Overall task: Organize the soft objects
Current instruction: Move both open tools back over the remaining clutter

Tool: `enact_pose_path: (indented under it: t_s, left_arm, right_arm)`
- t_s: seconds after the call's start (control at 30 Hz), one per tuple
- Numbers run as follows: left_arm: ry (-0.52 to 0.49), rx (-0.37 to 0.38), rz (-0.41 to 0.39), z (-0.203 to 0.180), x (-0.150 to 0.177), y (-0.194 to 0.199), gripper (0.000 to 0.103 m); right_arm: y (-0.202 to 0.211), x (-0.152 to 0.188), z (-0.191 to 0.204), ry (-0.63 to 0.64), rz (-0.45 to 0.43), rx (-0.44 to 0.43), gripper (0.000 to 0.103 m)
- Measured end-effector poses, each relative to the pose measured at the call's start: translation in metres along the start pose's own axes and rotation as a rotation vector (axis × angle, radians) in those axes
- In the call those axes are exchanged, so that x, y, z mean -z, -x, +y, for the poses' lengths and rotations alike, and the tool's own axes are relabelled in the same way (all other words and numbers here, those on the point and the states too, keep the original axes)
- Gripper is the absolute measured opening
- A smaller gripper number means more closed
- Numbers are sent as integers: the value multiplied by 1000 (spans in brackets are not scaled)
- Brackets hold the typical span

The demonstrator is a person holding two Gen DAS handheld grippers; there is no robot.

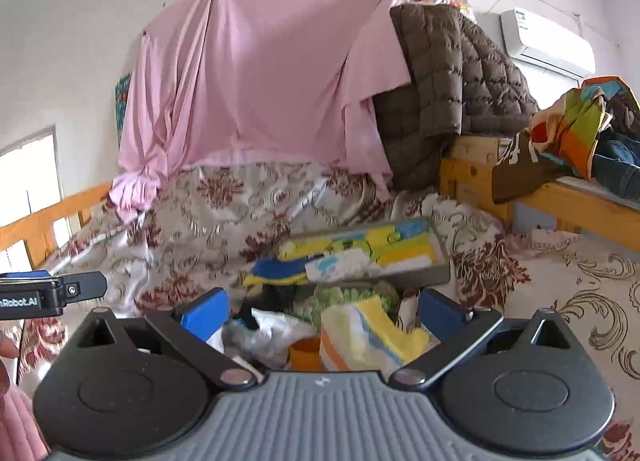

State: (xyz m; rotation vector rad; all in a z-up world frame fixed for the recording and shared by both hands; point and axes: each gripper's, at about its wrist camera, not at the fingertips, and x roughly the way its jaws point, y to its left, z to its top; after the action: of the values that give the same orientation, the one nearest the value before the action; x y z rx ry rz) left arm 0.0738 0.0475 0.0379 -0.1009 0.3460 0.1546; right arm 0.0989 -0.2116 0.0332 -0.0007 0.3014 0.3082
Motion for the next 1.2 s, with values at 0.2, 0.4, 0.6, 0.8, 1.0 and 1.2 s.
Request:
enact_pose_path:
  t_s: [0.2, 0.4, 0.6, 0.8, 1.0, 1.2]
  left_arm:
    - [12, -61, 66, 4, 3, -8, 102]
    - [-53, -94, 102, -3, 6, -15, 102]
    - [-70, -142, 154, -5, 8, -27, 102]
    - [-99, -150, 208, -8, 13, -39, 102]
    - [-109, -145, 257, -9, 15, -50, 102]
    - [-95, -133, 280, -5, 17, -55, 102]
  right_arm:
    - [-7, 7, 11, 74, 50, 0, 103]
    - [-23, 13, 25, 154, 130, -17, 103]
    - [-38, 24, 41, 232, 206, -27, 103]
    - [-51, 30, 49, 266, 280, -33, 103]
    - [-61, 37, 54, 293, 338, -39, 103]
    - [-73, 42, 55, 290, 418, -118, 103]
